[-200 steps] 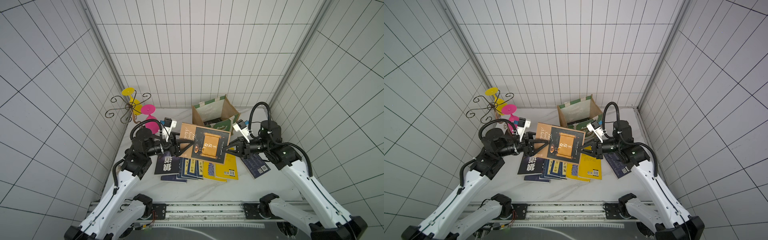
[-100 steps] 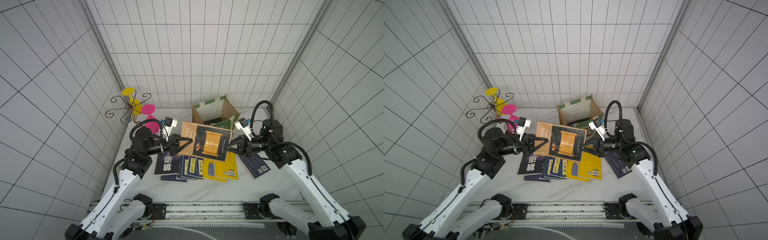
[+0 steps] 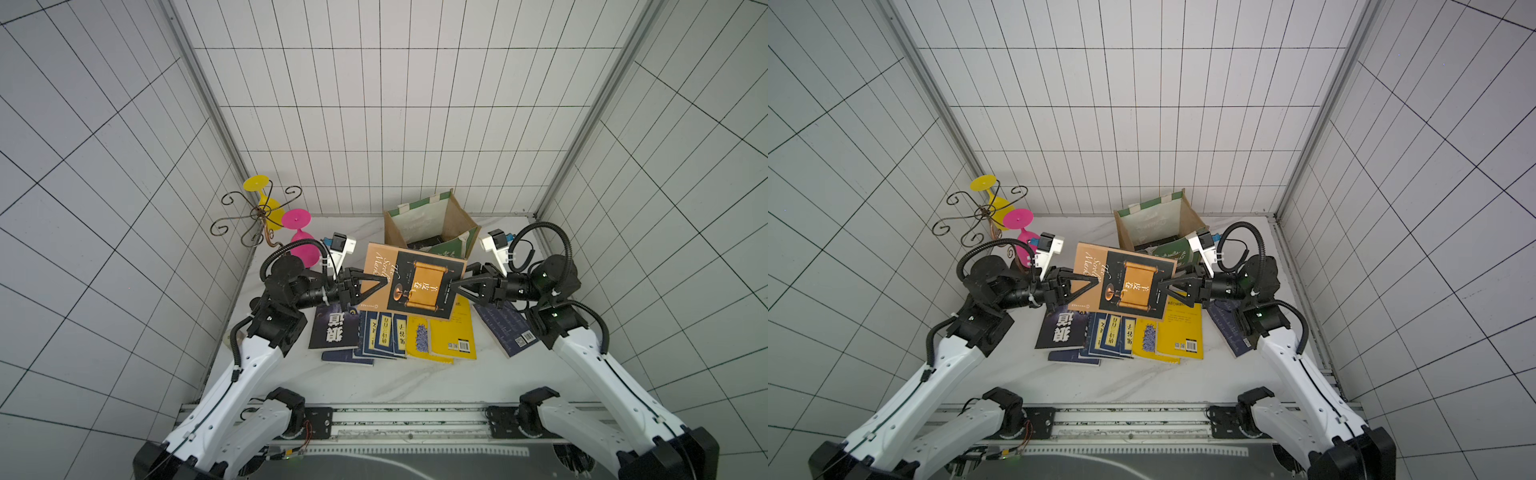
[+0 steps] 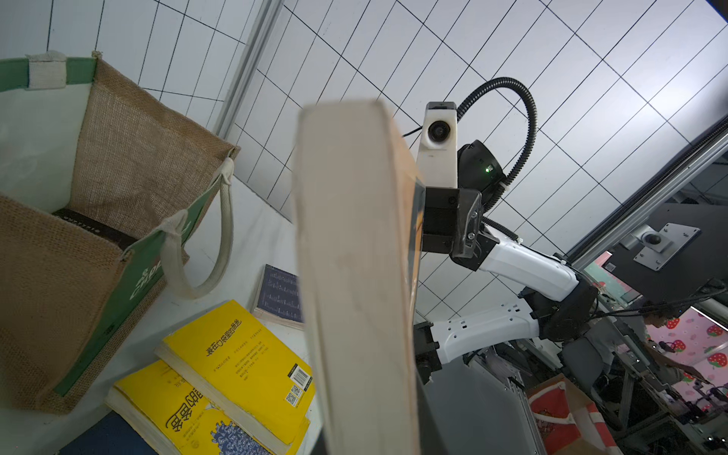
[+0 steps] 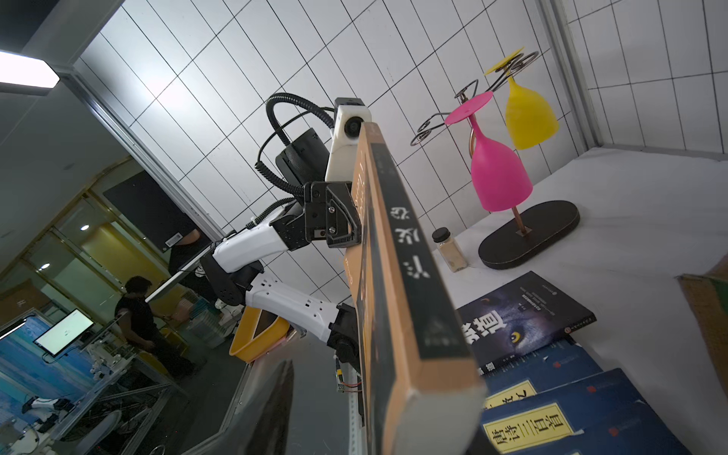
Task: Put the books into the canvas bag
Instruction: Place the book in the canvas bag.
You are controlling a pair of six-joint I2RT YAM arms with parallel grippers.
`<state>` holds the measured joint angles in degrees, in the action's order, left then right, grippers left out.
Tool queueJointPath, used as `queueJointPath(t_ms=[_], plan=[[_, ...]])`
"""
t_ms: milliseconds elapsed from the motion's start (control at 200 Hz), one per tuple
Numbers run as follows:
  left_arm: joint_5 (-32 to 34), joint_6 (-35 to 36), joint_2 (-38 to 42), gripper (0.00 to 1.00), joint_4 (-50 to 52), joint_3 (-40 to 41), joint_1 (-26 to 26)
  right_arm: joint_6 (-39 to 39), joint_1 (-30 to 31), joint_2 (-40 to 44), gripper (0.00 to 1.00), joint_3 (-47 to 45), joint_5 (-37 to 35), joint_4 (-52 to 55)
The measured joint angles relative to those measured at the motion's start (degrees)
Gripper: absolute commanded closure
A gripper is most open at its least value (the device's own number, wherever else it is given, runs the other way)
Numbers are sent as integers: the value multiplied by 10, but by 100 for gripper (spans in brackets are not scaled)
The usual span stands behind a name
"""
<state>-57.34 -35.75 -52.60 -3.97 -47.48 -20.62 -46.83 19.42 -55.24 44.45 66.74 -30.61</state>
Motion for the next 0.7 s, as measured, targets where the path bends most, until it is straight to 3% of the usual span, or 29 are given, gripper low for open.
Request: queueJointPath(t_ms=[145,245,290,325,390,455,595,700], plan=[[4,-28,0,100,-32,10,0,-16,23,0,60,-7,-42,-28],[10,-55,0,100,-70,25,-1,-15,28,-3,89,-6,-69,-23],[11,-64,0,91,-83,31,-2,-2,27,-10,100,-3,-76,-12],[12,-70,0,82,-85,34,-2,7,23,-20,100,3,-76,4],[25,-76,0,48,-89,41,1,33,9,-52,100,42,-64,48],[37,-76,2,27,-92,43,0,61,-9,-109,100,115,-34,111],[63,-45,26,19,-63,46,1,108,-81,-251,100,316,30,204],[80,-6,53,16,-11,46,3,122,-137,-321,100,419,54,226]])
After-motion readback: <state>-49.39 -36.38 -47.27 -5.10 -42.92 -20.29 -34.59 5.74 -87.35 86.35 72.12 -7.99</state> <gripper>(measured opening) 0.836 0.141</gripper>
